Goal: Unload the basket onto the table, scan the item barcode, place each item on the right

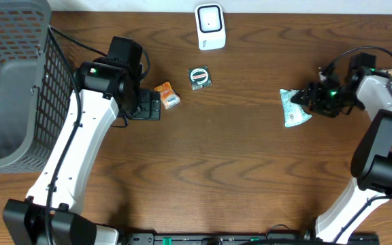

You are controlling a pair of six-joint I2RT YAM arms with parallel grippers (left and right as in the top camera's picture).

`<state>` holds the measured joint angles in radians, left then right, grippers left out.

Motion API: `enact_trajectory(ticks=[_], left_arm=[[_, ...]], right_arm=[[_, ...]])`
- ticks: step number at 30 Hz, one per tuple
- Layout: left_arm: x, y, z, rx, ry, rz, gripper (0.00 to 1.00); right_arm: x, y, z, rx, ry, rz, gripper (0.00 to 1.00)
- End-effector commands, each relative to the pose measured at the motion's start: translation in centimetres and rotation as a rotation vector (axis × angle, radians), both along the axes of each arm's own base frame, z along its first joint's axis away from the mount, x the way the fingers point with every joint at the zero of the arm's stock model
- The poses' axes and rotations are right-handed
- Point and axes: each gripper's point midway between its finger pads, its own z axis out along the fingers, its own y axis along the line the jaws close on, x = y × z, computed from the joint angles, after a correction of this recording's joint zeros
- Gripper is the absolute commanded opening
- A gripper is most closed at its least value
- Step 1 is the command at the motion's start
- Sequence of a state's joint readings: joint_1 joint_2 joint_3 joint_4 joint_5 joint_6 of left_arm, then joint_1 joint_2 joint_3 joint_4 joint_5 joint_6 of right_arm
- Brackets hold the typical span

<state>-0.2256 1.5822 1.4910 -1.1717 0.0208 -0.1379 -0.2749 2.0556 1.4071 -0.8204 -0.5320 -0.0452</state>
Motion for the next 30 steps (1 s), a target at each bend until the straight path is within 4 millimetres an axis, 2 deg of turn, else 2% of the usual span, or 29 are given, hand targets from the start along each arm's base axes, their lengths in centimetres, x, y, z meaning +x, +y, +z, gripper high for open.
enact_trajectory(ticks=[1, 5, 6, 7, 8, 9, 10, 12, 18, 19, 20, 24, 26, 27, 30], left_arm=[[-0.1, 0.1, -0.2, 0.006, 0.008, 0.006, 0.98], [-0.1, 0.1, -0.2, 0.006, 0.008, 0.006, 0.98], [-0.1, 0.1, -0.2, 0.006, 0.008, 0.006, 0.98], [-0.1, 0.1, -0.2, 0.006, 0.008, 0.006, 0.98], [-0.1, 0.1, -0.2, 0.006, 0.008, 0.006, 0.98], [-0.1, 0.1, -0.2, 0.006, 0.007, 0.006, 0.98], [-0.1, 0.1, -0.2, 0.006, 0.008, 0.006, 0.98], [-0.1, 0.1, -0.2, 0.006, 0.007, 0.006, 0.98], [-0.1, 0.1, -0.2, 0.006, 0.008, 0.006, 0.98], [-0.1, 0.1, -0.2, 0.006, 0.008, 0.006, 0.98], [-0.1, 0.1, -0.2, 0.006, 0.008, 0.006, 0.98], [-0.1, 0.1, -0.2, 0.006, 0.008, 0.006, 0.98], [-0.1, 0.1, -0.2, 0.006, 0.008, 0.006, 0.98], [-0.1, 0.1, -0.2, 0.006, 0.008, 0.006, 0.98], [-0.1, 0.1, -0.2, 0.006, 0.008, 0.006, 0.98]], right_arm=[[-0.5, 1.5, -0.4, 0.024, -0.002, 0.036, 0.65], [-0.6, 1.8, -0.6, 0.023, 0.000, 0.044, 0.58], [-0.6, 1.8, -0.6, 0.023, 0.000, 0.045, 0.52], [-0.7, 1.9, -0.6, 0.024, 0.001, 0.046, 0.44], [-0.7, 2.0, -0.6, 0.024, 0.001, 0.050, 0.29], [-0.7, 2.1, -0.6, 0.024, 0.002, 0.051, 0.22], [-0.7, 2.3, -0.6, 0.025, 0.002, 0.055, 0.10], [-0.6, 2.6, -0.5, 0.025, 0.002, 0.062, 0.01], [-0.4, 3.7, 0.6, -0.020, 0.001, 0.078, 0.02], [-0.2, 3.2, 1.0, -0.138, 0.014, 0.050, 0.02], [-0.2, 3.0, 1.2, -0.184, 0.016, 0.041, 0.02], [0.1, 2.5, 5.2, -0.638, -0.054, -0.037, 0.01], [0.2, 3.0, 6.8, -0.788, -0.101, -0.057, 0.01], [0.0, 3.7, 8.1, -0.941, -0.146, -0.085, 0.01], [-0.3, 5.0, 9.0, -1.121, -0.211, -0.104, 0.01]])
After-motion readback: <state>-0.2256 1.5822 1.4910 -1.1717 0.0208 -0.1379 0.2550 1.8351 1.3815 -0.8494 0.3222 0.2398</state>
